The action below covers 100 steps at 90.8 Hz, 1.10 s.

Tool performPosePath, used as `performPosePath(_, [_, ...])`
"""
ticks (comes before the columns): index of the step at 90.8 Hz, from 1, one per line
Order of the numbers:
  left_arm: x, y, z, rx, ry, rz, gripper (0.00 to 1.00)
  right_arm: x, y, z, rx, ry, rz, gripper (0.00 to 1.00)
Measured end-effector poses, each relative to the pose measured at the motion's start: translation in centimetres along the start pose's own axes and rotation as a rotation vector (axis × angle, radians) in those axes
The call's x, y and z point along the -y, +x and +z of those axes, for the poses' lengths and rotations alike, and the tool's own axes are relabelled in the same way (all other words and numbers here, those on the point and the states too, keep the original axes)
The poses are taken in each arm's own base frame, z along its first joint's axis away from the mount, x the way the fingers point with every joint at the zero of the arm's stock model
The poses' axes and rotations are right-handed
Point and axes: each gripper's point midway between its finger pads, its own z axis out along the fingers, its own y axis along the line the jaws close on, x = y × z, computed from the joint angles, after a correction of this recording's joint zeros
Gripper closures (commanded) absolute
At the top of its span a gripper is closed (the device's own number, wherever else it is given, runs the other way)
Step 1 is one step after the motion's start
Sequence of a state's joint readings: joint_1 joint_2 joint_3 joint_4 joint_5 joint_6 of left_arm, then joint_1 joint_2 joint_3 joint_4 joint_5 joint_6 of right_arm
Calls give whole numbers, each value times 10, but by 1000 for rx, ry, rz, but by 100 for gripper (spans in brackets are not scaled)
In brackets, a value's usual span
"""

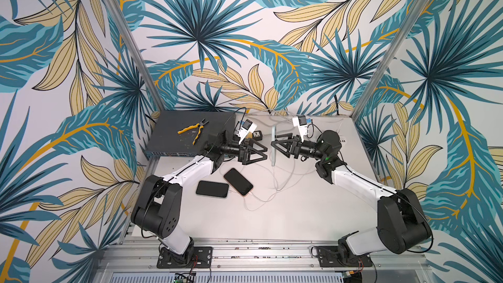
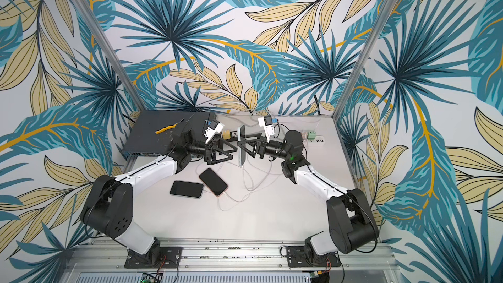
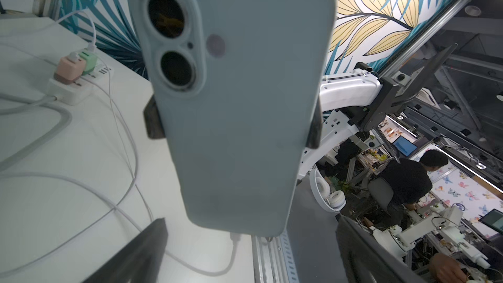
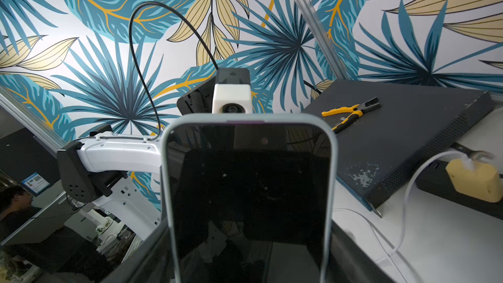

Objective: Unplug the charging cable from the phone
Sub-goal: Pick up the phone at the center of the board.

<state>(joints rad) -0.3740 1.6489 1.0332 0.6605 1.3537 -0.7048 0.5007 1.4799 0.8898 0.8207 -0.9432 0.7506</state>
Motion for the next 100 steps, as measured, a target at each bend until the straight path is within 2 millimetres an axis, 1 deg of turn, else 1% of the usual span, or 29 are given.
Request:
performPosePath(10, [-3, -5, 5, 18, 51, -18, 0, -2, 7, 4, -9, -16, 27, 41])
performPosePath(22, [-7, 0, 9, 5, 94, -65, 0, -4, 10, 7, -13, -27, 42, 42])
performPosePath(44, [7, 0, 13, -5, 132, -27, 0, -9, 14, 12, -23, -40, 43, 42])
performPosePath(73, [8, 4, 13, -12, 136, -33, 0, -6, 18, 19, -34, -30, 52, 42])
performPosePath(83, [8, 5, 13, -12, 136, -35, 6, -6, 18, 20, -32, -27, 49, 42])
performPosePath(100, [5, 5, 12, -6, 129, -54, 21, -8, 20, 22, -39, -30, 45, 40])
